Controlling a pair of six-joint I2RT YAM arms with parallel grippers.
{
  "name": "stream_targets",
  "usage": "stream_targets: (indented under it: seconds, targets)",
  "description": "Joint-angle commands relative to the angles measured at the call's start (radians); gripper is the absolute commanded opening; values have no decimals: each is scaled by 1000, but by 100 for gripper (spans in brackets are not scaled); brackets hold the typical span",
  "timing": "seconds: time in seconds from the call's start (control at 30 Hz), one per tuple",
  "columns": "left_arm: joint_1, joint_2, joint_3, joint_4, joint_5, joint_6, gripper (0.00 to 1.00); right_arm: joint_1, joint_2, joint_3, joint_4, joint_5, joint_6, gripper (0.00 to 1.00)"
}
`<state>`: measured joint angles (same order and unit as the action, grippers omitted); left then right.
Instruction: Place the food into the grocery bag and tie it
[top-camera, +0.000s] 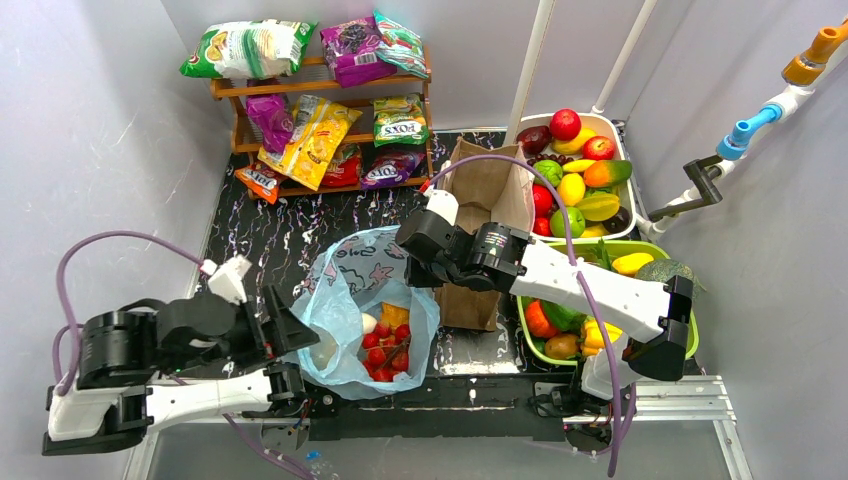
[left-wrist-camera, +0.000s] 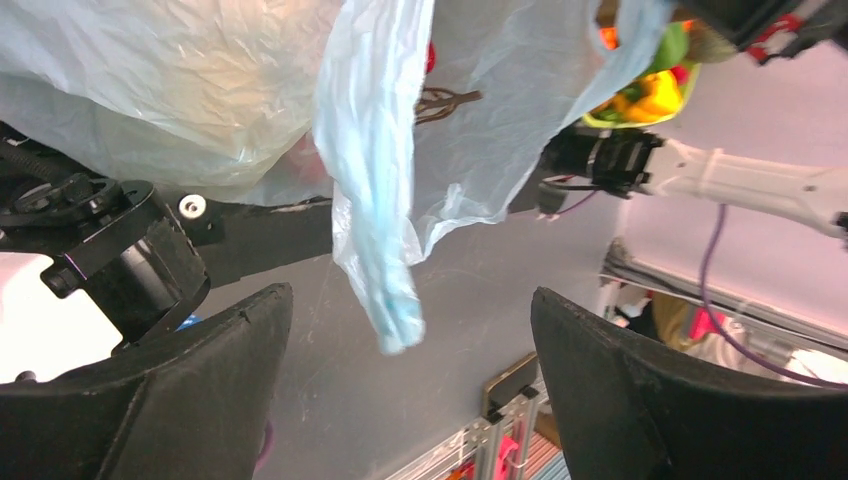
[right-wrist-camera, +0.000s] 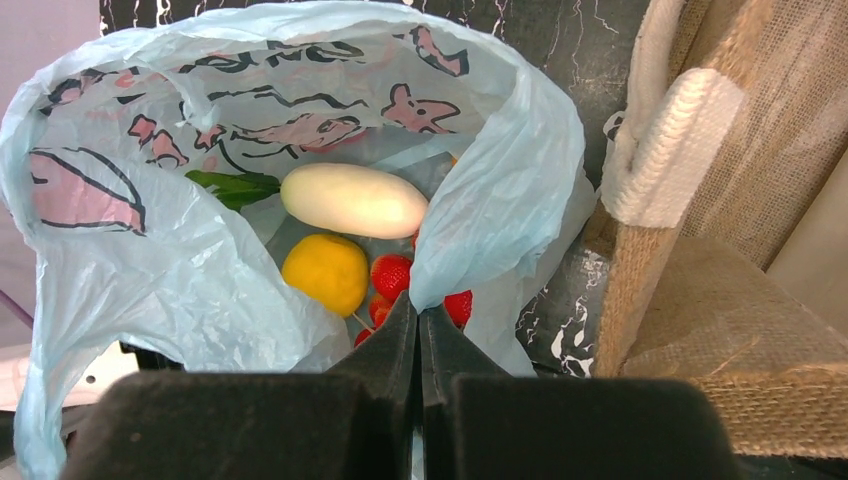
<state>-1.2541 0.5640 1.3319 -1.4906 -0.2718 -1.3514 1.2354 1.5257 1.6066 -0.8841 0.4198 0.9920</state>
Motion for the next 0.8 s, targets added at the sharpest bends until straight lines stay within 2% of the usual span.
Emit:
stream_targets:
  seconds: [0.0, 0.1, 0.23, 0.33, 0.47, 0.6, 0.7, 0.73, 0.77]
  targets:
    - [-3, -78, 38, -194, -77, -10, 86, -7, -35, -2, 33, 9, 7, 1]
    - [-3, -99, -10, -155, -50, -14, 85, -8, -34, 1, 41, 6, 5, 1]
    - [-3, -91, -123, 20, 58, 44, 85, -8, -22, 2, 42, -2, 4, 1]
    - [-3, -57, -157, 24, 69, 44, 83, -8, -16, 6, 39, -9, 5, 1]
    - [-3, -17, -162, -3, 60, 35, 71, -8, -20, 1, 40, -7, 5, 1]
    - [-4, -28, -203, 85, 68, 36, 45, -8, -23, -4, 42, -9, 4, 1]
    - [-3, -29, -223, 147, 63, 37, 18, -8, -30, -5, 54, -27, -27, 1]
    - [-4, -27, -220, 161, 57, 38, 5, -8, -32, -6, 75, -54, -67, 1]
    - [-3, -23, -213, 172, 47, 40, 0, -7, -39, -3, 91, -79, -102, 1]
